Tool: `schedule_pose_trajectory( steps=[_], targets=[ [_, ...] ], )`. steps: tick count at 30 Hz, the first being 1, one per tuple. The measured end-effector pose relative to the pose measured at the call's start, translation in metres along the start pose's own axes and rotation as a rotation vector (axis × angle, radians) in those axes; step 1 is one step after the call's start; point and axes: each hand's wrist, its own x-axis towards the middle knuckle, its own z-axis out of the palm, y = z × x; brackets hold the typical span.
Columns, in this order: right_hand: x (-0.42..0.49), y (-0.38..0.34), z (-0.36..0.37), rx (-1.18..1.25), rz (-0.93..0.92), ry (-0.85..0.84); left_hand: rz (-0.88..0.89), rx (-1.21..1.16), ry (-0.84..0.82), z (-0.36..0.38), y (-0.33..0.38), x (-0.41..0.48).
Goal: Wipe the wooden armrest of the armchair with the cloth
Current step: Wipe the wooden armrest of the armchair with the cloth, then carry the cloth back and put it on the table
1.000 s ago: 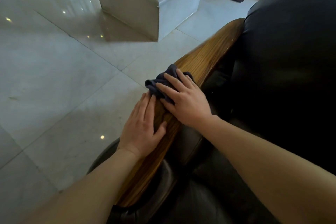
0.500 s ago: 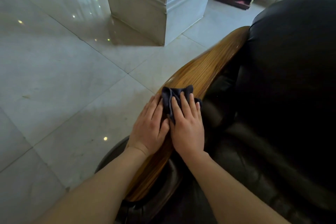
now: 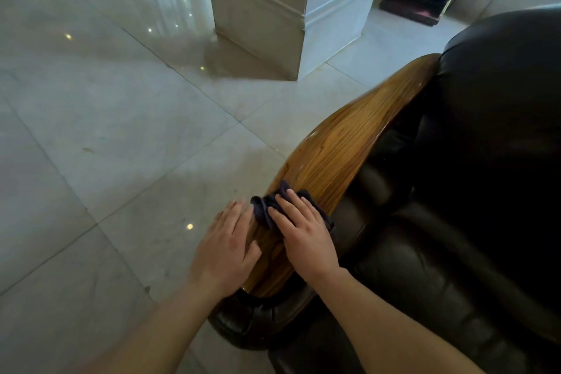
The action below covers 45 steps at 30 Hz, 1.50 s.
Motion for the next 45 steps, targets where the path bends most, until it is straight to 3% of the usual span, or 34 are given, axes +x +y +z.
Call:
schedule_pose_trajectory(
  steps=[2, 6, 18, 24, 35, 45],
  targets=[
    [0.002, -0.007, -0.005, 0.015, -0.079, -0.065, -0.036, 0.048, 0.005, -0.006, -0.004, -0.015],
    [0.016, -0.029, -0.022, 0.058, -0.028, -0.105, -0.091, 0.105, 0.029, -0.021, -0.007, -0.039],
    [0.052, -0.104, -0.089, 0.148, -0.11, -0.028, -0.314, 0.208, 0.071, -0.089, -0.035, -0.096],
    [0.061, -0.153, -0.135, 0.158, -0.153, -0.071, -0.427, 0.231, 0.088, -0.143, -0.042, -0.145],
    [0.038, -0.234, -0.229, 0.239, -0.254, -0.166, -0.604, 0.209, 0.163, -0.217, -0.007, -0.254],
    [-0.005, -0.356, -0.246, 0.344, -0.41, -0.271, -0.912, 0.161, 0.209, -0.251, -0.006, -0.411]
  ],
)
